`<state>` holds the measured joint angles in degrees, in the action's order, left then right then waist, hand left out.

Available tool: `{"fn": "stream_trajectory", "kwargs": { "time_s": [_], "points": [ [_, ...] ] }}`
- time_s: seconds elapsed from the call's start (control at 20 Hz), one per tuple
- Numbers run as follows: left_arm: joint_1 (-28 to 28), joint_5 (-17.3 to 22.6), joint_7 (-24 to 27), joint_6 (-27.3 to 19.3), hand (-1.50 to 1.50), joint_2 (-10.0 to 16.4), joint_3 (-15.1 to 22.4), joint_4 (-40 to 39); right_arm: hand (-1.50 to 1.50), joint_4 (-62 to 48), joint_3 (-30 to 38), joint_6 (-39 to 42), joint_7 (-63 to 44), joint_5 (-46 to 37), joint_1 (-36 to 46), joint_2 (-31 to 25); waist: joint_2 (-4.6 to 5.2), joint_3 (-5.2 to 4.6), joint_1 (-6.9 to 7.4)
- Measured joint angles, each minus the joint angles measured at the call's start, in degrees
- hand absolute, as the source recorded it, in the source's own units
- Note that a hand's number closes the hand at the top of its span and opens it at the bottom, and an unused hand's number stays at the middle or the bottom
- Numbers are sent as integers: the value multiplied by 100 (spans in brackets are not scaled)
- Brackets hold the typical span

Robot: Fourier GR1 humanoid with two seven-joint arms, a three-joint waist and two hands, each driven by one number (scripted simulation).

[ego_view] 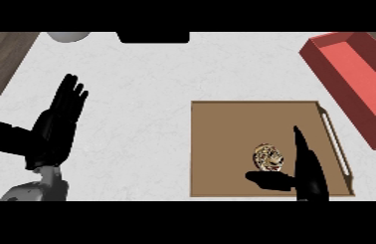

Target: Pick the cupcake from the tray and place it in the cardboard box

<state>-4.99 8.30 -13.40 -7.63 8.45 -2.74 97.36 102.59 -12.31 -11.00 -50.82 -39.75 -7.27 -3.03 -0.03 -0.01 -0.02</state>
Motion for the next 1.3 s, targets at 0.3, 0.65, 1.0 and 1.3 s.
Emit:
{"fn": "stream_trajectory", "kwargs": {
  "time_s": [0.3,0.65,1.0,1.3],
  "points": [
    [-73,-113,113,45,0,-110,-28,-180,-150,-362,46,-107,185,-80,81,114,1,1,-3],
    [-105,-129,35,131,0,-141,-95,-162,150,-631,9,-282,522,-148,11,126,0,0,-4],
    [-202,-99,15,222,0,-74,-235,-251,150,-799,-20,-216,755,-533,190,-82,-7,-13,-6],
    [-145,-145,15,234,0,-139,-214,-189,150,-726,-129,-311,523,-1136,336,4,-2,-2,-2]
  ]
}}
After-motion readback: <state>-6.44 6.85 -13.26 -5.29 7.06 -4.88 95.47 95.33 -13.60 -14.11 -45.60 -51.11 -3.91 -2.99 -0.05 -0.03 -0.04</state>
